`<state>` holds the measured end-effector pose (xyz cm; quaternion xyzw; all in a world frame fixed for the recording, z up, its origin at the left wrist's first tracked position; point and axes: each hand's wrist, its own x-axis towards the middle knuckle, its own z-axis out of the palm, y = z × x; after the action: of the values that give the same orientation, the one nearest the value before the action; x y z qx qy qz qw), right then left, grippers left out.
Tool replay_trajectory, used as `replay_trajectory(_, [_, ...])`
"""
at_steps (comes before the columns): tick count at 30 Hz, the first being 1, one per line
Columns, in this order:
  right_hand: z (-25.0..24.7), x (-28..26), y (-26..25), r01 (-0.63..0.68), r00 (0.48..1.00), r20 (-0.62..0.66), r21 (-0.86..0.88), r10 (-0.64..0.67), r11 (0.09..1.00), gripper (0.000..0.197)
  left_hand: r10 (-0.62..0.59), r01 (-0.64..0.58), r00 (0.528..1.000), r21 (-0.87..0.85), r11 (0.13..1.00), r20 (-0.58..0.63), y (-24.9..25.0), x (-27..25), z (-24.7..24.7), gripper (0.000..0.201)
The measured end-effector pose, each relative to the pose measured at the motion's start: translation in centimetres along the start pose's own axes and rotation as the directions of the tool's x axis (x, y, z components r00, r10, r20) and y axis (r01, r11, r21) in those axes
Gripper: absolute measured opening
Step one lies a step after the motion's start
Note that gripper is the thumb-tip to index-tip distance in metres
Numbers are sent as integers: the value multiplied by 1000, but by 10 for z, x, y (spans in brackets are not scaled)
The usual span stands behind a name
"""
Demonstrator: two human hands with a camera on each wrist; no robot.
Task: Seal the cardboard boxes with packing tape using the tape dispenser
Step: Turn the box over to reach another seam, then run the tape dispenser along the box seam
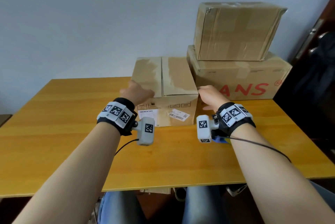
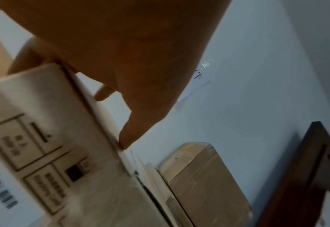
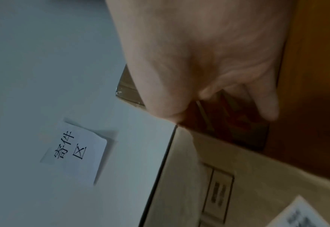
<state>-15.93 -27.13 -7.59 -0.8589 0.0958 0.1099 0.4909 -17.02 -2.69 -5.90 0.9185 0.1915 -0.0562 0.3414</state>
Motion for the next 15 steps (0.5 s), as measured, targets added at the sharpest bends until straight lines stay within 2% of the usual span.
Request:
replay_trajectory(3, [-19,-1,2,79,994,-54,-187,-91,979,43,40,-30,999,270,963,-35,16,-5,8,84])
replay_trajectory(5, [-38,-4,9,94,991,-64,-306,-119,947,42,178,-161,984,381,910,-10,26,-7,17,76])
replay_trajectory(7, [-56,-10,19,42,997,-32,-463,-64,885,44,321,-321,945,375,870,63,33,-10,27,69])
replay_trajectory(9, [-73,-18,31,-22,999,20,-624,44,781,53,409,-421,906,356,834,113,40,-14,40,60])
replay_trajectory(12, [-84,-23,49,-79,981,72,-693,178,717,58,441,-448,892,302,841,95,46,-16,54,53])
replay_trajectory(15, [-87,-22,68,-113,981,40,-671,188,733,63,468,-448,884,306,840,9,50,-17,63,53])
